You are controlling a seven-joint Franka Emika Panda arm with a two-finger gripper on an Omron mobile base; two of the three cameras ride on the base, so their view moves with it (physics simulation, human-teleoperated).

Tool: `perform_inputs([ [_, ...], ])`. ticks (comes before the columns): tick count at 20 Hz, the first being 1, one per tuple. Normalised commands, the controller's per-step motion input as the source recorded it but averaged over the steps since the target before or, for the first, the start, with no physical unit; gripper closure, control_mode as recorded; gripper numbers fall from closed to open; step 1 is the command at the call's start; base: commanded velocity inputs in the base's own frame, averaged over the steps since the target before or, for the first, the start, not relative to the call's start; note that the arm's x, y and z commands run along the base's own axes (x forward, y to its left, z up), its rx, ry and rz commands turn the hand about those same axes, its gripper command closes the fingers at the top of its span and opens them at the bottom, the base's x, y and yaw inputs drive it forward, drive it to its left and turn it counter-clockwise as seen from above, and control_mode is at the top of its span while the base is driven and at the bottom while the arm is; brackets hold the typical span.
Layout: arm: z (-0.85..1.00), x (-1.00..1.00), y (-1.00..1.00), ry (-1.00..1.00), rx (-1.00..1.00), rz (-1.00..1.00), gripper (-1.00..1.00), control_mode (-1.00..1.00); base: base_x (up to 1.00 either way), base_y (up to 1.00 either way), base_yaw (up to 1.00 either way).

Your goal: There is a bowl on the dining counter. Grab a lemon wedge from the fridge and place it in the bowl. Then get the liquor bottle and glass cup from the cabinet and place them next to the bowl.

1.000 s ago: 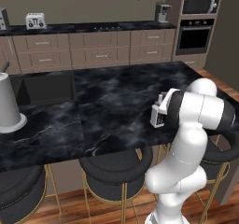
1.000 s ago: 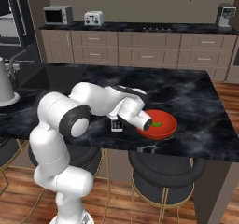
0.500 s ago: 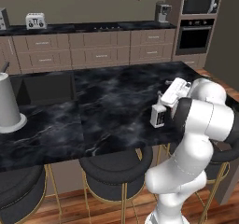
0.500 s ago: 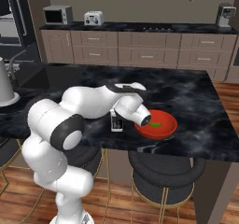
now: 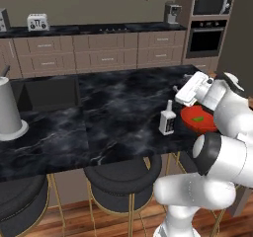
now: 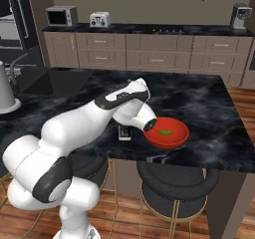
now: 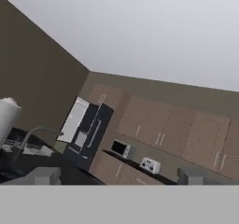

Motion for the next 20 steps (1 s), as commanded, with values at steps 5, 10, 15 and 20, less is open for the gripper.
perform_inputs([
  [5,1.00,-0.25,0.09,0.09,0.00,-0.12,-1.00,-1.00,0.00,0.00,0.00],
  [10,0.94,-0.29,0.12,0.09,0.00,-0.11,-1.00,-1.00,0.00,0.00,0.00],
  [15,0.52,-0.48,0.20,0.19,0.00,-0.07,-1.00,-1.00,0.00,0.00,0.00],
  [20,0.48,-0.59,0.22,0.23,0.00,-0.06,-1.00,-1.00,0.00,0.00,0.00],
])
